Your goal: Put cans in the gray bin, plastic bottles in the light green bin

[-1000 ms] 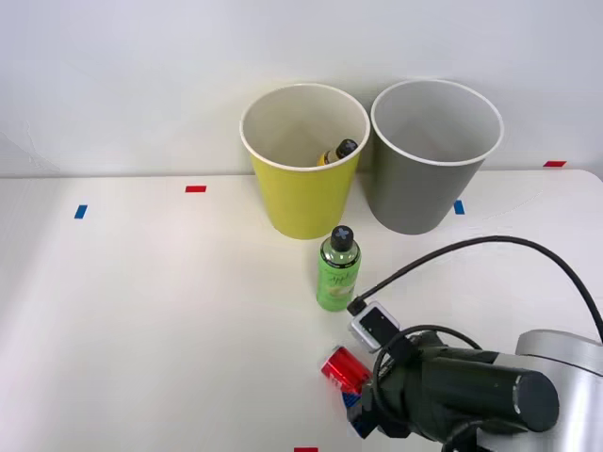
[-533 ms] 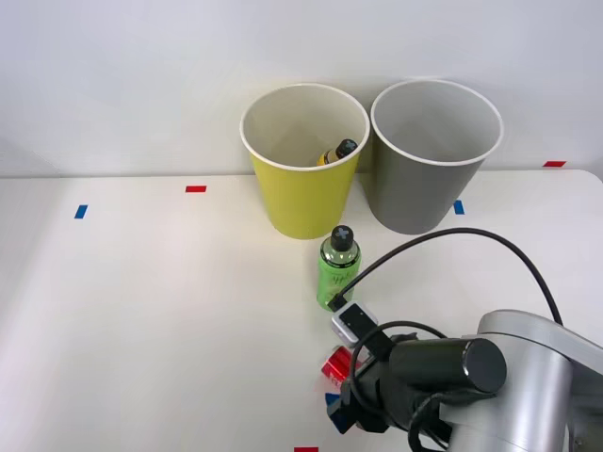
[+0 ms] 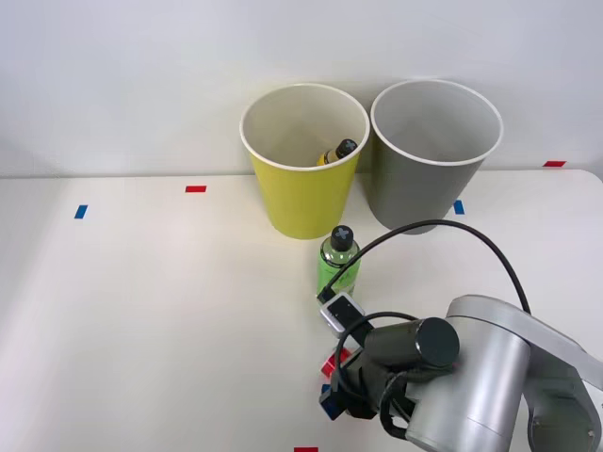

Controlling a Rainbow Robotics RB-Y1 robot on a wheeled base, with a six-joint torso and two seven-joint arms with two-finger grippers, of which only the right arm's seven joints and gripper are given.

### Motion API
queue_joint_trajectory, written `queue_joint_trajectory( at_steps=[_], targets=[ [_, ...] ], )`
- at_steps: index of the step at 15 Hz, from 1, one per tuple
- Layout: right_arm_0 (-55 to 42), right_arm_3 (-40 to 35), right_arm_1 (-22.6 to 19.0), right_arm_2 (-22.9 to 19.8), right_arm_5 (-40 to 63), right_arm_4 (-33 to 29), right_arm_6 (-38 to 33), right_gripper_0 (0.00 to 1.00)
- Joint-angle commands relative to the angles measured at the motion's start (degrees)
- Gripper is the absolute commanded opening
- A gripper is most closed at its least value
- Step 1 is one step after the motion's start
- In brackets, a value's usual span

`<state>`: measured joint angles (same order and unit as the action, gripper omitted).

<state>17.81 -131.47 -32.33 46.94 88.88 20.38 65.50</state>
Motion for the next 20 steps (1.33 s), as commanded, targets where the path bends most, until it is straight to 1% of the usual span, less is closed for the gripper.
queue_joint_trajectory(
  at_steps=[1,2,3,7,12,16,20],
  targets=[
    [0.5,3.7,2.6,0.1,0.0,-1.9,2.2,0.91],
    [0.7,4.6,3.4,0.1,0.0,-2.3,2.7,0.99],
    [0.8,5.4,4.2,0.0,0.0,-2.4,3.0,1.0],
    [0.8,5.9,4.5,0.1,0.1,-2.9,3.6,1.0],
    [0.6,6.1,4.9,0.1,3.3,-4.3,4.1,1.0],
    [0.7,9.9,6.6,0.1,3.3,-5.7,4.8,1.0],
    [0.7,10.4,7.0,0.1,3.3,-6.1,5.5,1.0]
  ],
)
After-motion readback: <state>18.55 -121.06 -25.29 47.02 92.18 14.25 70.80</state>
